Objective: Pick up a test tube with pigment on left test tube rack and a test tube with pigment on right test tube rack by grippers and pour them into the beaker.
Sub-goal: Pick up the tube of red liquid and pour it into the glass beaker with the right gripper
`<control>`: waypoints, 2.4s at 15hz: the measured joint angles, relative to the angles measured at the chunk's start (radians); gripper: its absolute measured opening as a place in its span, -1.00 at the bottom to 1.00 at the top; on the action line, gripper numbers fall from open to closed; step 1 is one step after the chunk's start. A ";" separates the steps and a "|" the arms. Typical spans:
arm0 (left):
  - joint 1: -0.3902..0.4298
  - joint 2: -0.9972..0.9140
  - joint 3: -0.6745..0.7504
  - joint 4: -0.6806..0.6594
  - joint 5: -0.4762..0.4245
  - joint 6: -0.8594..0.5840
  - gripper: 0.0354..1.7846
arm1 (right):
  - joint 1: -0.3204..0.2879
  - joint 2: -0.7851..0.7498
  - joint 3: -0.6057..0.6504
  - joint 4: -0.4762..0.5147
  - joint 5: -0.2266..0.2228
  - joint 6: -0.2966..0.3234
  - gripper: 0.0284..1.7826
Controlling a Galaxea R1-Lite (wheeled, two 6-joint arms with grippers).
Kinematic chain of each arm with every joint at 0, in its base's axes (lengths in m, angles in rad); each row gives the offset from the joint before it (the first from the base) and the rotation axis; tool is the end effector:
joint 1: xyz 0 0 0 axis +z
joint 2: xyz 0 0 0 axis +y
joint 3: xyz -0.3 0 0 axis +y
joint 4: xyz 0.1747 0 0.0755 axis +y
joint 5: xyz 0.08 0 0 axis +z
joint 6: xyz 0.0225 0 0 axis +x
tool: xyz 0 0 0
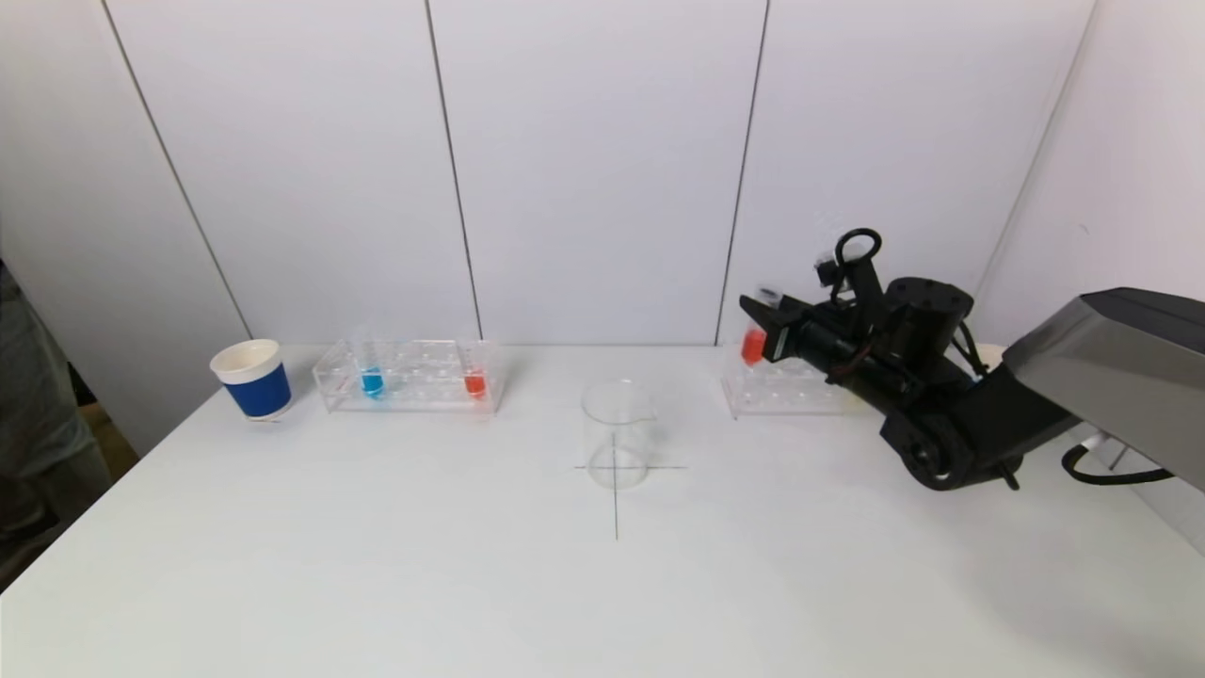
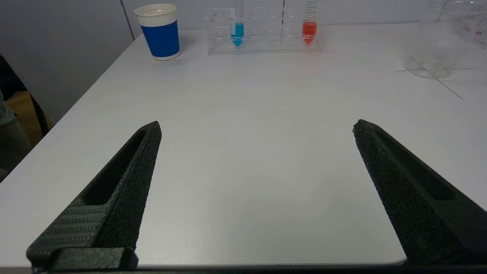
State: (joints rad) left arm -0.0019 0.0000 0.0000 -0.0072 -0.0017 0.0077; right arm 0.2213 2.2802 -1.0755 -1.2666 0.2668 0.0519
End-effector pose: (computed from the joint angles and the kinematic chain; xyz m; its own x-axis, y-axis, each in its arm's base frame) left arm -0.0228 0.0000 0.0762 1.0000 -0.0036 0.0072 0.0035 1.0000 0.0077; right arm 0.4182 0.1002 0.0978 0.8814 0.4685 0.0597 -0.4710 0.8814 0.0355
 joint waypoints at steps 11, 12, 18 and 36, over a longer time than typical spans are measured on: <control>0.000 0.000 0.000 0.000 0.000 0.000 0.98 | 0.098 -0.189 -0.001 0.143 0.002 -0.120 -0.47; 0.000 0.000 0.000 0.000 0.000 0.000 0.98 | 0.110 -0.208 -0.001 0.164 0.003 -0.145 -0.47; 0.000 0.000 0.000 0.000 0.000 0.000 0.98 | 0.140 -0.303 -0.006 0.247 0.000 -0.287 -0.47; 0.000 0.000 0.000 0.000 0.000 0.000 0.98 | 0.205 -0.329 -0.036 0.286 0.017 -0.501 -0.47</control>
State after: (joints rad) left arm -0.0017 0.0000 0.0000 -0.0072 -0.0017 0.0077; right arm 0.4266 1.9509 -1.1113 -0.9804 0.2843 -0.4487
